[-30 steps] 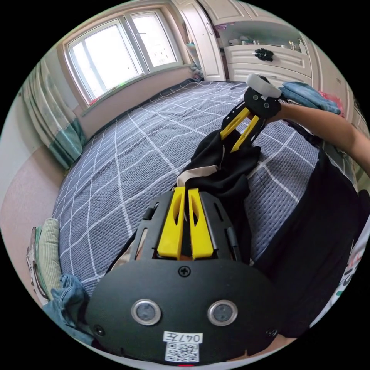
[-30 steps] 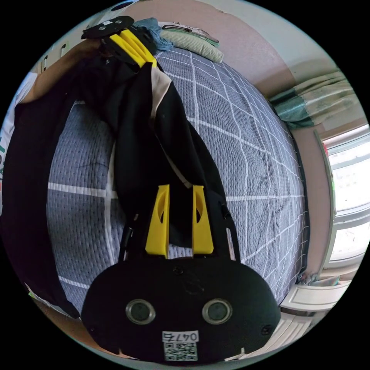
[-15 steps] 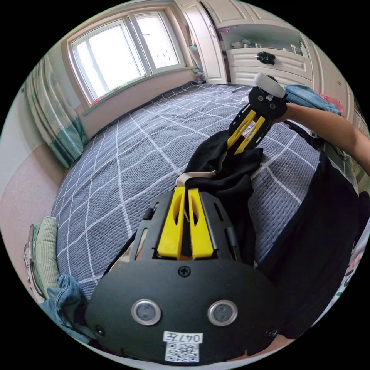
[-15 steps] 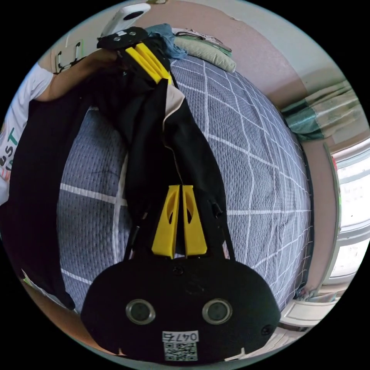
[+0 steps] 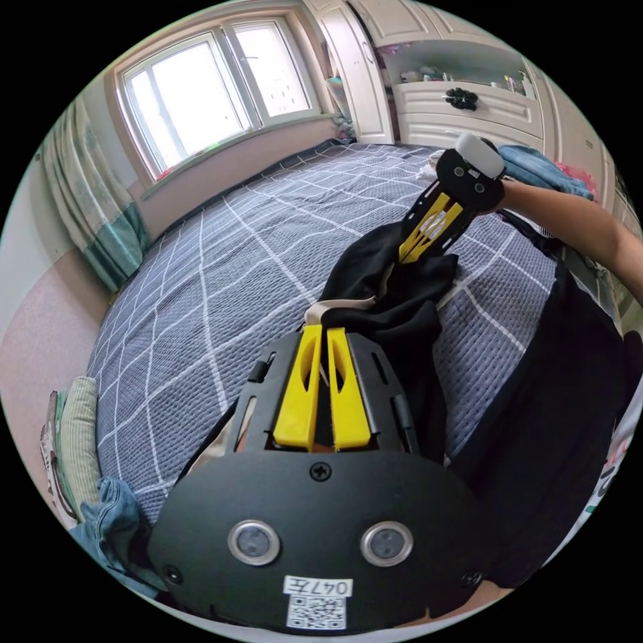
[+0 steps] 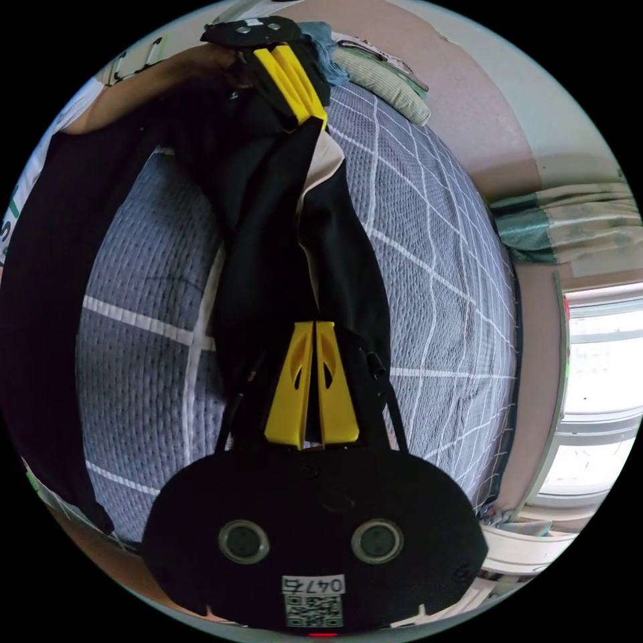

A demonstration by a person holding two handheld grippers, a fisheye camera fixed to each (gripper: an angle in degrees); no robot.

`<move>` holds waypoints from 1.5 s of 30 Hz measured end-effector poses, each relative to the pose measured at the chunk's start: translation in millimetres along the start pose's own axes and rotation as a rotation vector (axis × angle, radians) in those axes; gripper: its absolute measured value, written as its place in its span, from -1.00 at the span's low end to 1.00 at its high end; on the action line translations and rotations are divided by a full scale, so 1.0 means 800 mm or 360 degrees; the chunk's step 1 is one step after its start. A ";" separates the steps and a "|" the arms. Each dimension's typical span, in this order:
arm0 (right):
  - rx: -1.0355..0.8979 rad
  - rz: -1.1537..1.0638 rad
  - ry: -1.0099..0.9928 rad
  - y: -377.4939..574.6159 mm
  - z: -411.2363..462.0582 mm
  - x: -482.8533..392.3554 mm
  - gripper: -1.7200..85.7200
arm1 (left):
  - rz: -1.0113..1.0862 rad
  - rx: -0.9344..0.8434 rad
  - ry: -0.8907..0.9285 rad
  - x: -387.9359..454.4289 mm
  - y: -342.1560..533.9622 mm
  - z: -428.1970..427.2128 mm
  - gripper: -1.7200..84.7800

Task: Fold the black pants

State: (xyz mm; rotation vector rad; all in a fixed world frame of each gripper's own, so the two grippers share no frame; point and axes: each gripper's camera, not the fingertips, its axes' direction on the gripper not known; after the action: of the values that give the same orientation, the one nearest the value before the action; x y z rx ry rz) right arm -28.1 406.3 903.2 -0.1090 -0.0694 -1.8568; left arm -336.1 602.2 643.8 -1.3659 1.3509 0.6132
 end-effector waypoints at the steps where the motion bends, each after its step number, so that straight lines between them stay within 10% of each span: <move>1: 0.0027 0.0008 0.0001 0.000 -0.008 -0.003 -0.95 | -0.0001 0.0003 -0.0001 0.000 0.001 -0.002 -0.97; 26: 0.0093 -0.0159 -0.0041 0.012 -0.094 -0.055 -0.96 | -0.0009 0.0010 0.0018 -0.004 0.024 -0.058 -0.97; 45: 0.0301 0.0387 -0.0003 0.156 -0.380 -0.141 -0.96 | 0.0252 0.0363 0.0076 0.056 0.000 -0.264 -0.97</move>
State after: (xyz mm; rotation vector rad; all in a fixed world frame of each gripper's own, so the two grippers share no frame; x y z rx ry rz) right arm 111.0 446.6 588.0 0.0122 -0.2227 -1.5989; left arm -391.3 394.4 666.8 -1.1034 1.5280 0.5157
